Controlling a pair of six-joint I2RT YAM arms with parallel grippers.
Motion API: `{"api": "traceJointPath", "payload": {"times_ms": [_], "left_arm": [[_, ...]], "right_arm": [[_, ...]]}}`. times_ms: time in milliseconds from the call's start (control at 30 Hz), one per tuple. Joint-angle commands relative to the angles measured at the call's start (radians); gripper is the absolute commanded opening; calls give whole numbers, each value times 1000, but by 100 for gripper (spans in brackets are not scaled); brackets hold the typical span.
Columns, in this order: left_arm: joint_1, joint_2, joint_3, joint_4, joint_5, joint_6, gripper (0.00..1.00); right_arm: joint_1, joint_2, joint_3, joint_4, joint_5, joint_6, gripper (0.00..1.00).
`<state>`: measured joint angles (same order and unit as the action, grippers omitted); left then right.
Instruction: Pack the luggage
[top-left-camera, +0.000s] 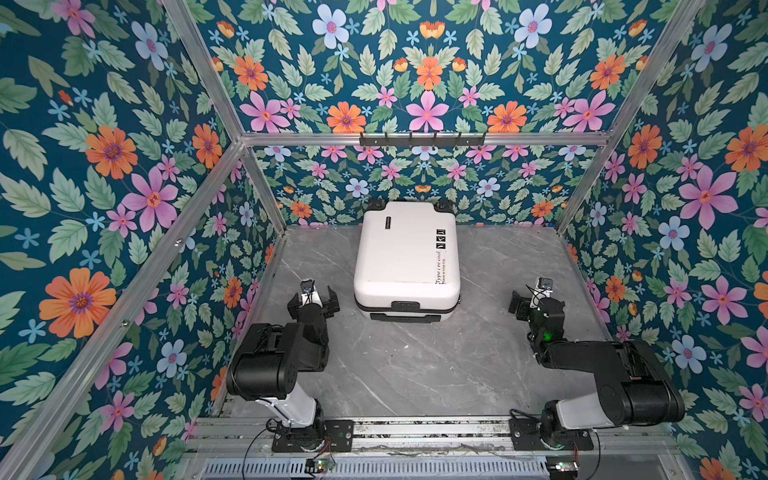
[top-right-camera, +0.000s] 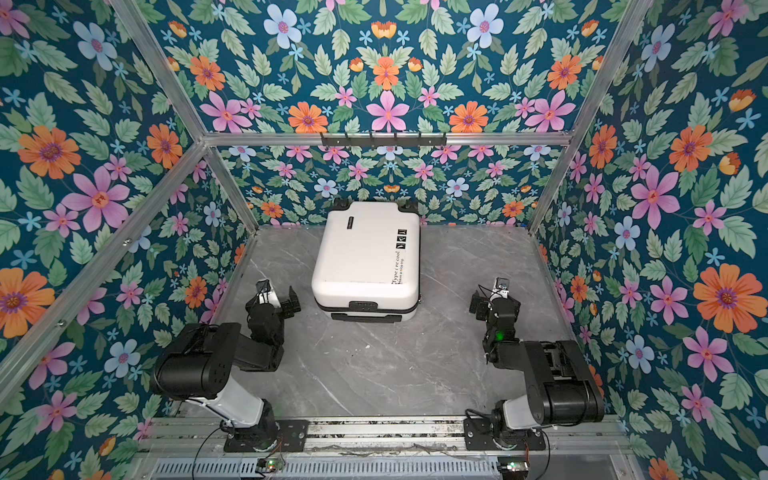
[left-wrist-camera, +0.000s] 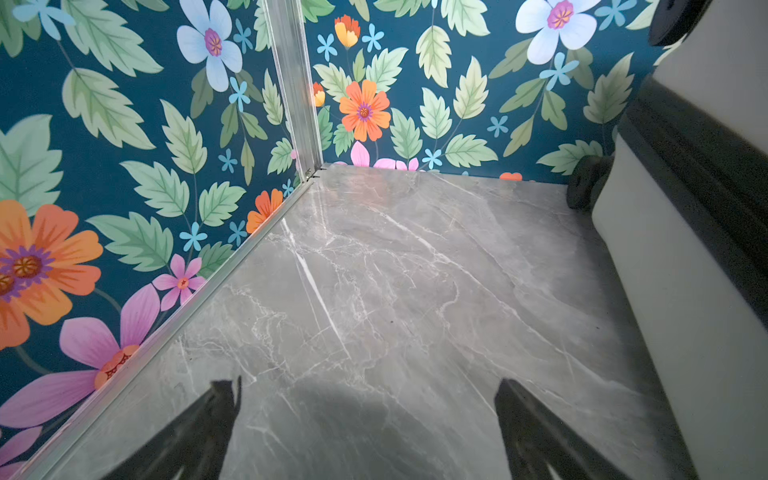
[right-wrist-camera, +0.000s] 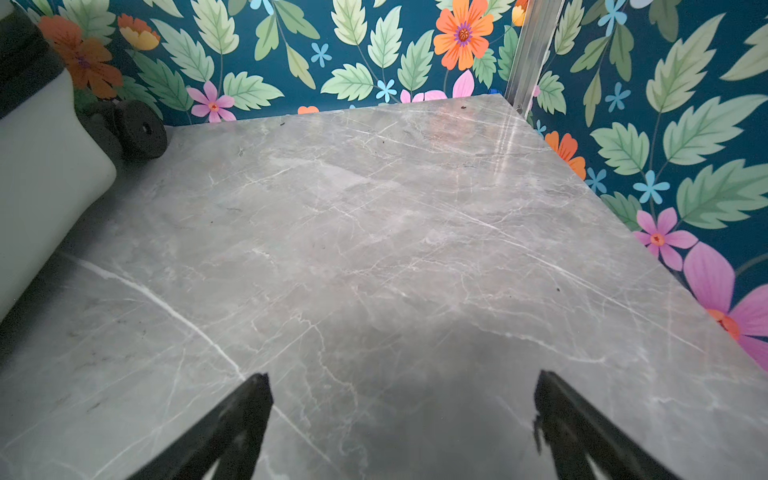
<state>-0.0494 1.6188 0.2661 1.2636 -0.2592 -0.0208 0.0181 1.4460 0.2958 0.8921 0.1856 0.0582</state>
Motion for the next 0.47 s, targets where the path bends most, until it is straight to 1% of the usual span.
{"api": "traceJointPath", "payload": {"times_ms": [0, 433], "left_arm": [[2, 1, 1, 36, 9, 4, 100], [2, 1, 3, 31, 12, 4, 100]], "right_arm": [[1, -3, 3, 22, -9, 8, 99], [0, -3, 2, 22, -9, 8, 99]]}}
